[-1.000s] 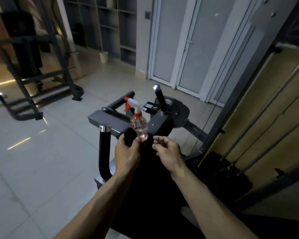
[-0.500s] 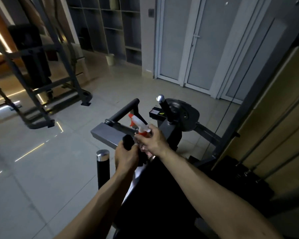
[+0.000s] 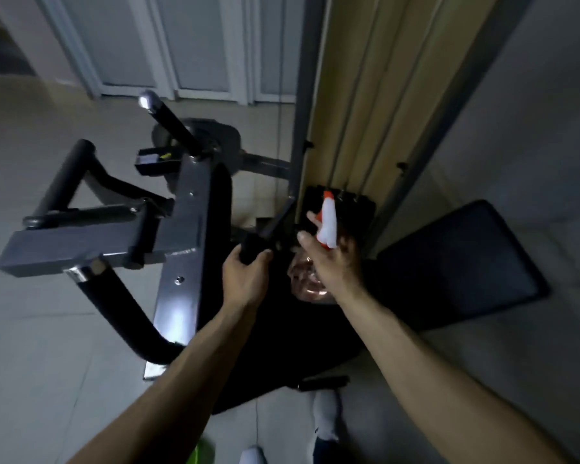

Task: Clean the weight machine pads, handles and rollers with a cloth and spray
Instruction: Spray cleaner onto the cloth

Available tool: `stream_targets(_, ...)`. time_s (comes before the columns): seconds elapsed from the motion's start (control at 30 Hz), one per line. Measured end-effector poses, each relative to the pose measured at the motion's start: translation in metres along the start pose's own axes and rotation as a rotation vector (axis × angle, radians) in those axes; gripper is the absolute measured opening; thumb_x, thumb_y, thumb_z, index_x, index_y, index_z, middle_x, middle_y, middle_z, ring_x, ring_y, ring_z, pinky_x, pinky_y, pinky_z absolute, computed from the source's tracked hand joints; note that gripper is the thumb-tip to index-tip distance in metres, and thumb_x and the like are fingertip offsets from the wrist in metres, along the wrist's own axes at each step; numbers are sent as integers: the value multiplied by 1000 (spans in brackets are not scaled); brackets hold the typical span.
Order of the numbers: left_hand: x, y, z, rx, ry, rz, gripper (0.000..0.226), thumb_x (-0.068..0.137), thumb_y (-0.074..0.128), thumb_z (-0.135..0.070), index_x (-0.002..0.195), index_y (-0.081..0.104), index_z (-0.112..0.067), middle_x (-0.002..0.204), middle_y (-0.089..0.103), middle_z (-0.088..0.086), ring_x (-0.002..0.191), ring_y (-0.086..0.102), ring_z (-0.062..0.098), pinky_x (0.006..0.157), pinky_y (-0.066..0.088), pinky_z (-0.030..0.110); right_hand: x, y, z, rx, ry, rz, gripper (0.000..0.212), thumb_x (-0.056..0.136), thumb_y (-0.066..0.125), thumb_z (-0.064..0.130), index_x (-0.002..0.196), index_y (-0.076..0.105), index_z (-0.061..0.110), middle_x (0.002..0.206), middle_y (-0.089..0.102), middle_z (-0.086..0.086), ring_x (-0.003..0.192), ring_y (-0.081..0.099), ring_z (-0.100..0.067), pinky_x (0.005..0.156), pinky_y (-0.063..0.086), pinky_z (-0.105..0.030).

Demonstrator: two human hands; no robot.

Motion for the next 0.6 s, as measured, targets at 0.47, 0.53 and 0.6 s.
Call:
stream_targets(0.47, -92, 78, 203, 458, -194, 386, 36, 100, 64, -22, 135, 58, -16, 110, 71, 10, 86, 74, 24, 78, 64, 41, -266, -74, -246, -125, 705, -212, 37, 94, 66, 32, 126, 51, 44, 116, 67, 19, 95, 65, 3, 82, 57, -29)
stream_targets(0.53, -99, 70, 224, 523, -205, 387, 34, 100, 63, -20, 133, 59, -12, 104, 72, 13, 80, 74, 27, 73, 64, 44, -294, -54, -281, -200, 788, -127, 31, 95, 67, 40, 122, 52, 40, 108, 67, 16, 86, 67, -3, 78, 61, -37)
stream_targets(0.6, -107, 60, 249, 571, -198, 390, 28, 100, 64, -19, 127, 62, -10, 94, 73, 14, 73, 74, 28, 67, 64, 46, -317, -30, -311, -256, 808, -37, 29, 97, 65, 46, 120, 51, 35, 100, 65, 17, 82, 66, -2, 76, 61, -33)
Point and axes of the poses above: each hand's wrist, its own x-axis towards the middle knuckle, its own y-axis out of the palm, z = x × y, the point moved 3 cm from there along x, towards the middle knuckle
